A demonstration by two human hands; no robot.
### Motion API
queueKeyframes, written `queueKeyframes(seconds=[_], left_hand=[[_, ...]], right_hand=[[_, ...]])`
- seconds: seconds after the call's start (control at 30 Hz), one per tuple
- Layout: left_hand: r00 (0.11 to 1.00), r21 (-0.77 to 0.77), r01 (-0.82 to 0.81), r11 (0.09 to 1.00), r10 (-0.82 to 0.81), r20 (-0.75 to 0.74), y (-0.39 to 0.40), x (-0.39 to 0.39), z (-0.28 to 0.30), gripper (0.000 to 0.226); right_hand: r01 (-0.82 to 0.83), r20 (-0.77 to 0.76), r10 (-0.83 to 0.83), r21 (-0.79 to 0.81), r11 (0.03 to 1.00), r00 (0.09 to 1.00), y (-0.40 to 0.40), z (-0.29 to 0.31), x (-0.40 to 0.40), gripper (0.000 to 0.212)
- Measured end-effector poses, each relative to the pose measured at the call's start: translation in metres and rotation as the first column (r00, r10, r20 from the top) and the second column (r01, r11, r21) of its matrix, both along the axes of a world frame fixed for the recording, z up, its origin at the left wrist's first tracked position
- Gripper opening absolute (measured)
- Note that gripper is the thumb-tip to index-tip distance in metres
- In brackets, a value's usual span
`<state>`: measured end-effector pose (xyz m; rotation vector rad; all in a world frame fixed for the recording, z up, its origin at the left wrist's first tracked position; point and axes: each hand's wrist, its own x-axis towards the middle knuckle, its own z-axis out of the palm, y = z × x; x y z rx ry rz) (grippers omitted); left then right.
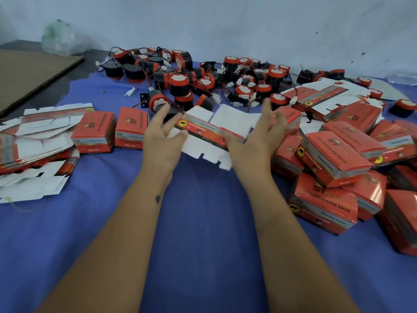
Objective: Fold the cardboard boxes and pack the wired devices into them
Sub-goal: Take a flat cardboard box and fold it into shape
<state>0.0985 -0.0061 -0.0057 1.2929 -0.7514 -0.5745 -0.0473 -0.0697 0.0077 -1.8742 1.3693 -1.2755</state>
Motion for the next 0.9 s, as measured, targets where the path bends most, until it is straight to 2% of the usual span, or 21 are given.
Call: queueKeyframes(seconds=[0.03, 0.07, 0.13, 0.17, 0.23, 0.3, 0.37, 0.47, 0.5, 0.6, 0.63, 0.8, 0.9], left_hand=[[0.996, -0.001, -0.087, 0.996, 0.087, 0.016, -0.002, 0.002, -0.002, 0.067], [0.989, -0.023, -0.147, 0.989, 0.148, 0.008, -0.003, 0.003, -0.002, 0.065], [0.98, -0.069, -0.199, 0.978, 0.197, -0.033, -0.003, 0.004, -0.002, 0.064], [0.977, -0.085, -0.211, 0.974, 0.207, -0.05, -0.002, 0.003, -0.002, 0.064], [0.976, -0.11, -0.21, 0.971, 0.203, -0.076, -0.002, 0.003, 0.0, 0.057], [0.981, -0.125, -0.183, 0.975, 0.172, -0.089, -0.001, 0.003, 0.002, 0.048], [0.98, -0.119, -0.17, 0.978, 0.155, -0.129, 0.0, 0.003, 0.004, 0.042], [0.966, -0.102, -0.177, 0.979, 0.154, -0.206, 0.0, 0.003, 0.004, 0.033], [0.961, -0.107, -0.177, 0.978, 0.149, -0.232, -0.001, 0.003, 0.005, 0.03], [0.942, -0.135, -0.183, 0.974, 0.134, -0.309, -0.003, 0.004, 0.008, 0.026], [0.941, -0.137, -0.184, 0.973, 0.134, -0.31, -0.003, 0.004, 0.009, 0.026], [0.957, -0.116, -0.191, 0.975, 0.158, -0.245, 0.001, 0.0, 0.01, 0.032], [0.982, -0.121, -0.166, 0.979, 0.153, -0.112, 0.004, -0.003, 0.012, 0.041]], right_hand=[[-0.076, -0.096, 0.073, -0.027, 0.997, 0.993, 0.002, -0.002, 0.0, 0.09], [-0.21, -0.145, 0.21, 0.018, 0.978, 0.967, 0.004, -0.003, 0.001, 0.087], [-0.456, -0.218, 0.481, 0.155, 0.876, 0.849, 0.01, -0.006, 0.003, 0.083], [-0.499, -0.313, 0.525, 0.167, 0.851, 0.791, 0.011, -0.008, 0.004, 0.079], [-0.474, -0.468, 0.441, 0.054, 0.879, 0.766, 0.009, -0.012, 0.005, 0.054], [-0.394, -0.454, 0.32, -0.074, 0.916, 0.831, 0.006, -0.011, 0.005, 0.026], [-0.378, -0.401, 0.309, -0.103, 0.92, 0.862, 0.006, -0.01, 0.004, 0.027], [-0.434, -0.495, 0.369, -0.018, 0.901, 0.787, 0.01, -0.011, 0.007, 0.059], [-0.426, -0.525, 0.355, -0.016, 0.905, 0.774, 0.01, -0.012, 0.008, 0.057], [-0.387, -0.524, 0.306, -0.05, 0.921, 0.795, 0.008, -0.011, 0.008, 0.026], [-0.379, -0.511, 0.308, -0.037, 0.925, 0.802, 0.009, -0.011, 0.008, 0.022], [-0.288, -0.552, 0.181, -0.113, 0.951, 0.814, 0.011, -0.006, 0.007, 0.028], [-0.281, -0.54, 0.17, -0.129, 0.951, 0.824, 0.013, -0.005, 0.007, 0.026]])
